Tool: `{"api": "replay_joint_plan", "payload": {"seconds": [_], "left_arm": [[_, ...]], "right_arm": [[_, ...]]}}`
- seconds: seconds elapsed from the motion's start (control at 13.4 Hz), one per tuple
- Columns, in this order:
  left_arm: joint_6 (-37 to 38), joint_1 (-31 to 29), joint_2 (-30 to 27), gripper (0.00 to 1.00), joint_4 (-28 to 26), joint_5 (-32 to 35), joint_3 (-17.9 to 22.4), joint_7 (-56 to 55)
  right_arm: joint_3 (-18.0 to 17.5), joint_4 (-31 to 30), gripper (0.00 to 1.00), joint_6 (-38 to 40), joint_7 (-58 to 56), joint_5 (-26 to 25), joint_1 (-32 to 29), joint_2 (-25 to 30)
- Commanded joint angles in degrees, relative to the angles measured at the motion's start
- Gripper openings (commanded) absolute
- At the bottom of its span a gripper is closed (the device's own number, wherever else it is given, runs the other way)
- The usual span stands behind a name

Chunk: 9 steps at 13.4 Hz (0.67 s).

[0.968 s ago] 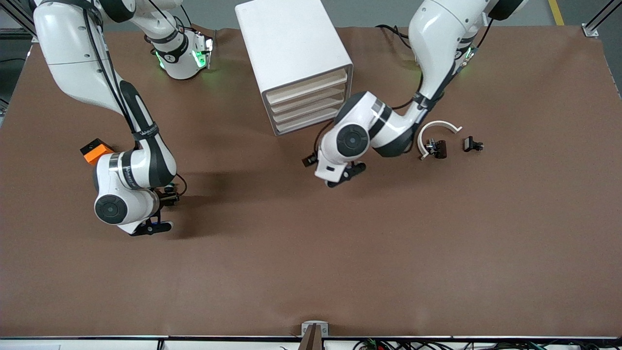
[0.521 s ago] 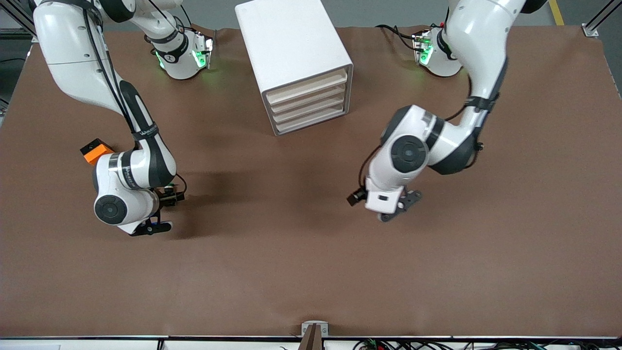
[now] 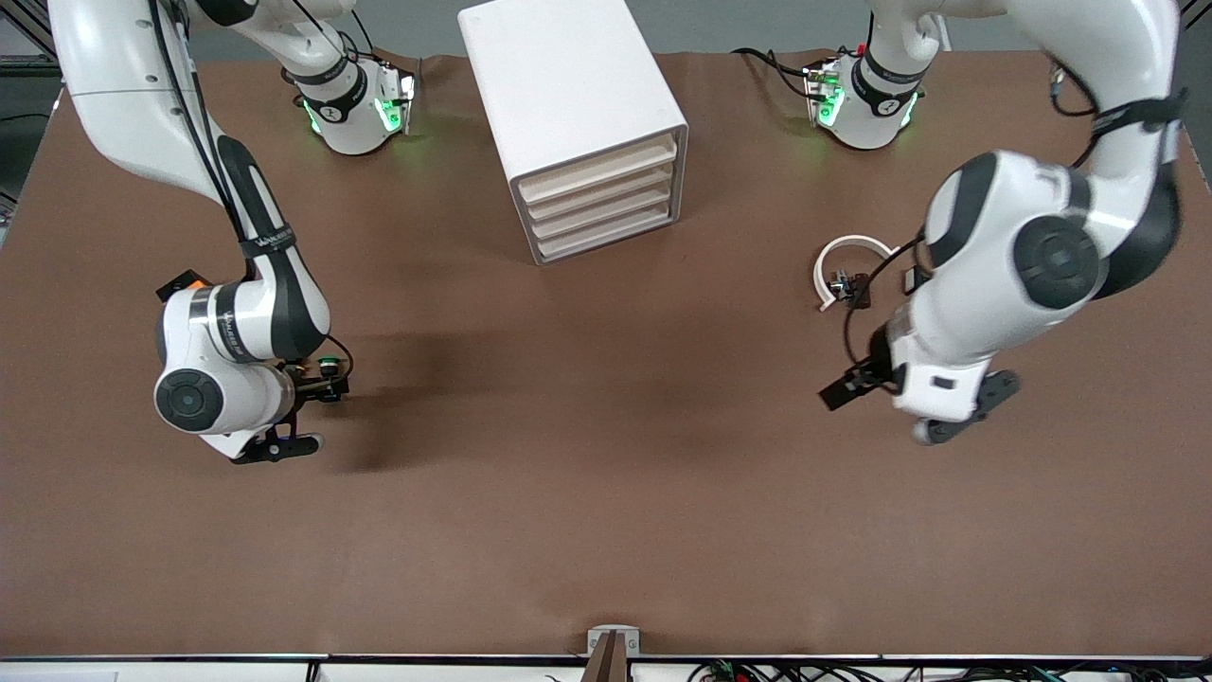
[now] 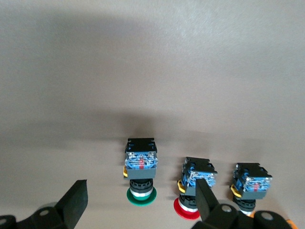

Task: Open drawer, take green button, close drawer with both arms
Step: 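Set the green button beside the red button while the left gripper withdraws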

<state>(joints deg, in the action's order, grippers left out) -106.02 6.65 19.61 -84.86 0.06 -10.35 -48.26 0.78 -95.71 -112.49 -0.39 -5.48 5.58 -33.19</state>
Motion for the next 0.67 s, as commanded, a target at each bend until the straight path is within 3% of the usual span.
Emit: {"api": "replay_joint_plan", "payload": {"seconds": [0.0,0.15,0.6], "left_arm": [[4.2,-1.8,-6.0,1.0,-1.4,3.4,-0.2,1.8],[7.8,-3.4,-9.7,1.0,-1.5,5.1,-0.2,3.1],[12.1,-9.8,-16.8,1.0,-1.1,4.1,-0.2,20.9]], "right_arm": [[-0.6,-0.9,1.0,1.1,1.4,-0.3,-0.6,3.4],[-0.5,-0.8,1.0,1.7,2.1,3.2,-0.5,5.3],[-0.6,-0.7,1.0,4.0,5.7,3.6,0.0,11.6]]}}
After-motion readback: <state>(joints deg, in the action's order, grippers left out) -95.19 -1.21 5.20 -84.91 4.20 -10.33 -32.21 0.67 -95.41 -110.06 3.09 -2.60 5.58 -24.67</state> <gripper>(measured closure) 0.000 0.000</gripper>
